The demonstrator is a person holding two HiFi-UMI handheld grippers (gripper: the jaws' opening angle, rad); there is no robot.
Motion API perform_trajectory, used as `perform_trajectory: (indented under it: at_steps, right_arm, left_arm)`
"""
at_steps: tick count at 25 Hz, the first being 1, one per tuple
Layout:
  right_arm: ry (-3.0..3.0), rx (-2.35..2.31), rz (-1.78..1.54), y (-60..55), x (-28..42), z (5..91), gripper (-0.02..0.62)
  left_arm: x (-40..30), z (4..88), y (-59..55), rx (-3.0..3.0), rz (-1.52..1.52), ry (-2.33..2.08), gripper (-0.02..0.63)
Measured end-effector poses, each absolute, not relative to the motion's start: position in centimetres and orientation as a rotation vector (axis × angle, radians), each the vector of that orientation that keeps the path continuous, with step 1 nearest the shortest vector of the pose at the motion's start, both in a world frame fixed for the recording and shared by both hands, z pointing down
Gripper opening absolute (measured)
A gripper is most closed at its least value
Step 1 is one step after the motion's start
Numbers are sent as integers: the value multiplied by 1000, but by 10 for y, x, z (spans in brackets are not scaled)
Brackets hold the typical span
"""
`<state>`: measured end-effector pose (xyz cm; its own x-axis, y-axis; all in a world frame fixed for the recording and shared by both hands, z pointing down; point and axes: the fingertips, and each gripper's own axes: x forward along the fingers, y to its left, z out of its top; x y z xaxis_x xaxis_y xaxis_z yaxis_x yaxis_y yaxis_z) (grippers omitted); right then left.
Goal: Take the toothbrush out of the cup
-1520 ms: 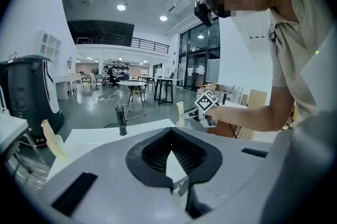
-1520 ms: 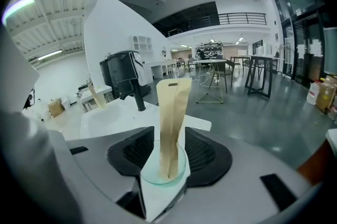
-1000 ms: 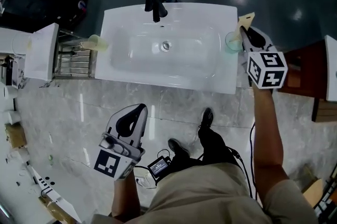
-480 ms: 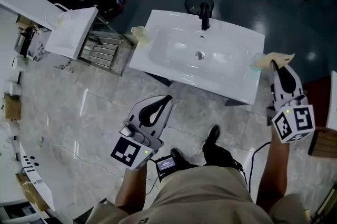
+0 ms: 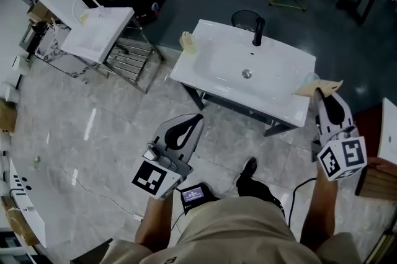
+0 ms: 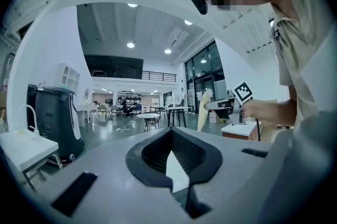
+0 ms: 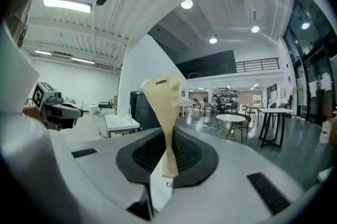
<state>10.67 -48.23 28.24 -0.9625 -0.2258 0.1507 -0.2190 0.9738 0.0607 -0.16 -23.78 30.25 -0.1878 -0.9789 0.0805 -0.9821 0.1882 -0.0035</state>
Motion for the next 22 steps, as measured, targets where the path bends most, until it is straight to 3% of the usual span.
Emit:
perform_trajectory:
  at_steps: [15,22]
  right_arm:
    - [-2960,434,-141,-306,95,254,35]
    - [-2917,425,-203,-277,65,247,35]
  left_arm:
    - [-23,273,-31,2000,41,-2437,6]
    - [-59,270,11,1968,25,-2459,6]
